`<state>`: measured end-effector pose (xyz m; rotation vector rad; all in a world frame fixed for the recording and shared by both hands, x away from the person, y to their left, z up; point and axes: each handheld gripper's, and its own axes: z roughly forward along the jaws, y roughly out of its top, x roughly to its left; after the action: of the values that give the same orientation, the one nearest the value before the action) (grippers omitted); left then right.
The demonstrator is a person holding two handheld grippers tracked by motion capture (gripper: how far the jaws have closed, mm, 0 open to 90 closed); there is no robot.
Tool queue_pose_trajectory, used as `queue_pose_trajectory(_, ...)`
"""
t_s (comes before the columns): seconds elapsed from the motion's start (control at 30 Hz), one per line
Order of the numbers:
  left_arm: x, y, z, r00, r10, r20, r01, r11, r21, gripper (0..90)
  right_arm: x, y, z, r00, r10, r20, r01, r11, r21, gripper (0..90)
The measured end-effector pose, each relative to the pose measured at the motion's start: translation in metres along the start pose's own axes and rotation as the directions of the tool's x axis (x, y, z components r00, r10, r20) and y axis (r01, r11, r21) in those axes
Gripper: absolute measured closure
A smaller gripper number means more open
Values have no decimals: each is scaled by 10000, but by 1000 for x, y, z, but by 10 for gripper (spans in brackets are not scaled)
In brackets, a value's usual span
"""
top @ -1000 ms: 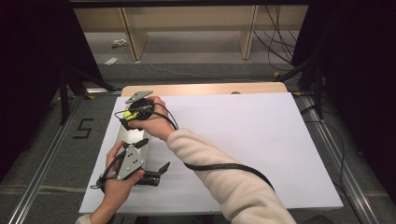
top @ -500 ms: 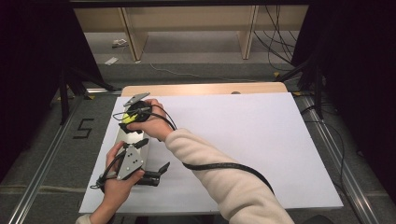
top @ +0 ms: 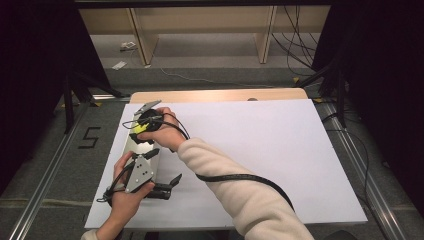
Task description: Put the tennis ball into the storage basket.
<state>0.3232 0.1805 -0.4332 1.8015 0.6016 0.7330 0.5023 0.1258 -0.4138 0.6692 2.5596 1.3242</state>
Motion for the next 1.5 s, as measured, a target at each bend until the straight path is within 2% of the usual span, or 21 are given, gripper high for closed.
queue_pose_trajectory(0.3, 0, 0, 0, 10000, 6, 3, -6, 10000, -5, 0, 0, -4, 4, 10000, 70, -9, -69, 9997, 216, 257)
queue_pose_trajectory(1.07, 0, 0, 0, 10000, -13, 15, 13, 10000, 19, 0, 1, -7, 11, 10000, 5, -58, -3, 9996, 283, 254)
queue_pose_trajectory(1.17, 0, 0, 0, 10000, -16, 13, 16, 10000, 18, 0, 1, -7, 11, 10000, 14, -88, -12, 9997, 244, 237)
queue_pose_trajectory(1.3, 0, 0, 1, 10000, 3, 26, -3, 10000, 33, 0, 1, -5, 9, 9999, -94, -50, 94, 9999, 142, 166)
queue_pose_trajectory(1.5, 0, 0, 1, 10000, 12, 31, -12, 10000, 62, 0, 1, -6, 4, 9999, -114, -72, 114, 9999, -18, 166)
